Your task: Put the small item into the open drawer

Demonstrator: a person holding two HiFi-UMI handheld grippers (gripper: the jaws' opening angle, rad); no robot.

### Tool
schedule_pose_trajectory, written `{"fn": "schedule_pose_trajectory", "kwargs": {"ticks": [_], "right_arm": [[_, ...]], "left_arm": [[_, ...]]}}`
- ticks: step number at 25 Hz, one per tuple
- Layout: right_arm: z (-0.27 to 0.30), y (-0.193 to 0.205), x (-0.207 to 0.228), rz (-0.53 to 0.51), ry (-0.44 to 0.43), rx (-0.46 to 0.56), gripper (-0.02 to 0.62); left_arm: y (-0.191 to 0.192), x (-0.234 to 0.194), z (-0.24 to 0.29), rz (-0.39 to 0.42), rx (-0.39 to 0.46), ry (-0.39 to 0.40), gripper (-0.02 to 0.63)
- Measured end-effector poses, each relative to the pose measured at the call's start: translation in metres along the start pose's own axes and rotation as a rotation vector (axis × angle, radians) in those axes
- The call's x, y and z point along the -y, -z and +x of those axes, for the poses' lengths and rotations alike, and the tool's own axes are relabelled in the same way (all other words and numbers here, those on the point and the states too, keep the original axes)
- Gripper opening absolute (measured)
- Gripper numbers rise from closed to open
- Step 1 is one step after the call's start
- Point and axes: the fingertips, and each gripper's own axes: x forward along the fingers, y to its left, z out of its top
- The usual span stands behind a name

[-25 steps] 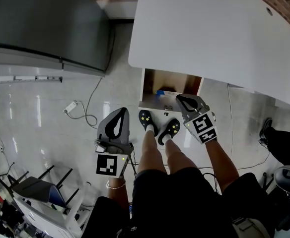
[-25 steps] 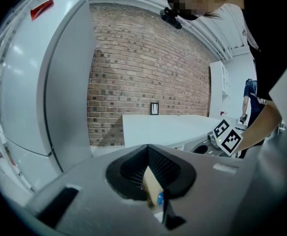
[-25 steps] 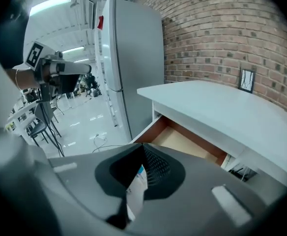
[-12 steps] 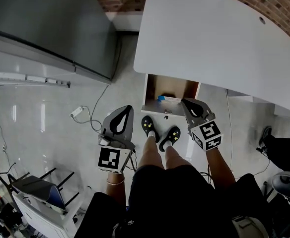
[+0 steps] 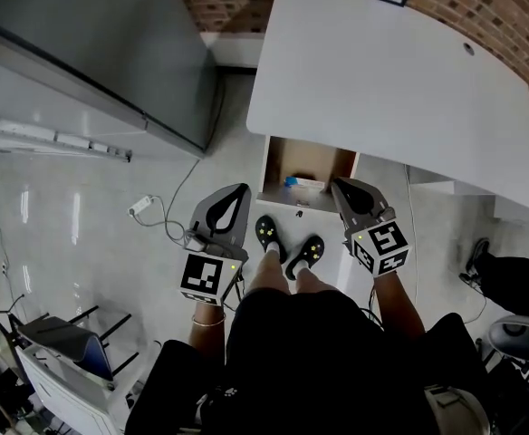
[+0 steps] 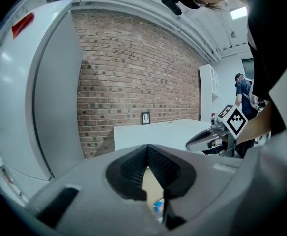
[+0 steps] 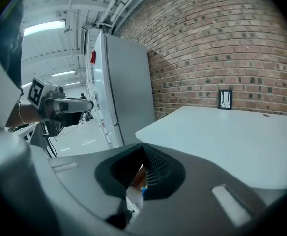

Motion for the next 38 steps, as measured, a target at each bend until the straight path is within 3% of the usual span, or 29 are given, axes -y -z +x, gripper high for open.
{"fn": "schedule_pose_trajectory", "kwargs": {"ticks": [13,38], "right_arm": [[-0.024,-0.047,-0.003,0.032,0.004,0.095,0.011],[-0.025,-0.058,-0.002,0.033,-0.027,0.111,0.011]], "left_arm": [[-0.033,0.008,-0.002,0.048,0.051,0.035,0.0],[-0.038,0.005,-0.001,0.035,0.056,0.026,0.0]]}}
